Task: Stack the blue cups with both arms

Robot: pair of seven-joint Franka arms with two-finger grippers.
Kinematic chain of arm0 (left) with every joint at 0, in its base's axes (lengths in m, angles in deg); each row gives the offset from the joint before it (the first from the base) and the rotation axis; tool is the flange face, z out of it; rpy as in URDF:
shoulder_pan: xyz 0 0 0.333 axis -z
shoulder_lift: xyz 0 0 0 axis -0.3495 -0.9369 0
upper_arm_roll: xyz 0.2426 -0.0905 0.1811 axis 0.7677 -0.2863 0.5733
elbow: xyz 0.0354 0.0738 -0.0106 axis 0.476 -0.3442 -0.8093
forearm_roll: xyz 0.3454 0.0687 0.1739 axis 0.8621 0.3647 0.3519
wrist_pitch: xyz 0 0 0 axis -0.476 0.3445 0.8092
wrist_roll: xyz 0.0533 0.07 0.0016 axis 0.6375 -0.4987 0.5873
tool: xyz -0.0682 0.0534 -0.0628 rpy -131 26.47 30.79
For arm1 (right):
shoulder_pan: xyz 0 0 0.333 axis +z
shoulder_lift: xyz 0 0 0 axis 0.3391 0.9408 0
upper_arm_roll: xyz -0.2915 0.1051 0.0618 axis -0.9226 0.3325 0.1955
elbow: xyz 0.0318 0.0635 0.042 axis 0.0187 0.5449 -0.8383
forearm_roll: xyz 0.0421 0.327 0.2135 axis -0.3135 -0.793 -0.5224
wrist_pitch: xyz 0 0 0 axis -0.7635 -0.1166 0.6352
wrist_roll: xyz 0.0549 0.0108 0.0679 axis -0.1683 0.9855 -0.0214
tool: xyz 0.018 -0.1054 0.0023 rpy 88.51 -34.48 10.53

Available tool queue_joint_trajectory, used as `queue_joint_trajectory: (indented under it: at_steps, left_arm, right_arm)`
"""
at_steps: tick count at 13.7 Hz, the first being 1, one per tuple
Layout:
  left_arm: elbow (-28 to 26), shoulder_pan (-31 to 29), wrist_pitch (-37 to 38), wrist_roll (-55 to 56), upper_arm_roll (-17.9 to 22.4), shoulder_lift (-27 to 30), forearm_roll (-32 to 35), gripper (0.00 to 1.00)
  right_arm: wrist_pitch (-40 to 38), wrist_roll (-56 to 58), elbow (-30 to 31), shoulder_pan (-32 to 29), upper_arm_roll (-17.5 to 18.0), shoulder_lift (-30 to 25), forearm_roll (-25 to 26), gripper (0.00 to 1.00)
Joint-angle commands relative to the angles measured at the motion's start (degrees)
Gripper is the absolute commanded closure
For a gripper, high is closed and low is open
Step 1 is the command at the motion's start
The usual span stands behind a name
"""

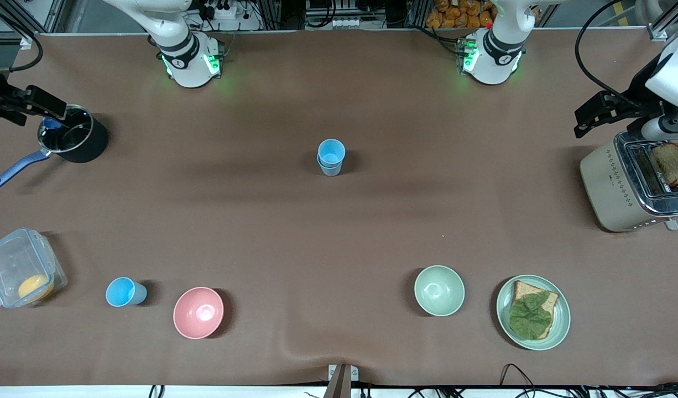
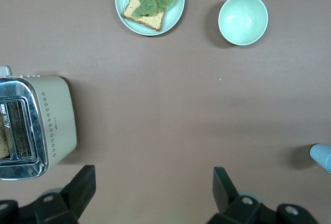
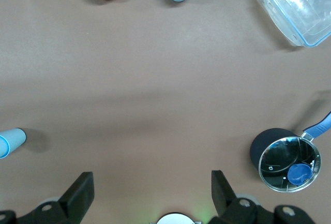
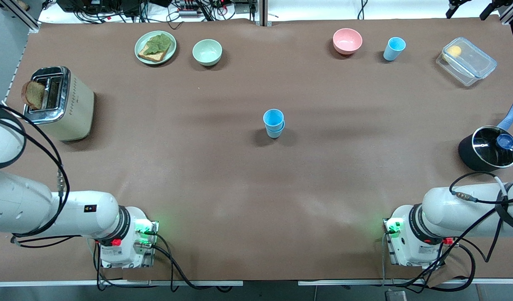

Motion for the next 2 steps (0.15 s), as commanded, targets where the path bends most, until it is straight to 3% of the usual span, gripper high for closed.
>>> queue_joint_trajectory:
  at_steps: [1,2]
  left_arm:
    - [1.98,0.34,1.49,-1.29,0.18,-0.90,-0.54,0.00]
    - [1.98,0.34,1.49,-1.29,0.18,-0.90,-0.54,0.00]
  right_arm:
    - [-0.64,1.75,-1.32,-1.40,1.45,0.44,1.11,0.00]
    - [-0.64,2.63,-1.32,-1.49,1.36,0.44,1.11,0.00]
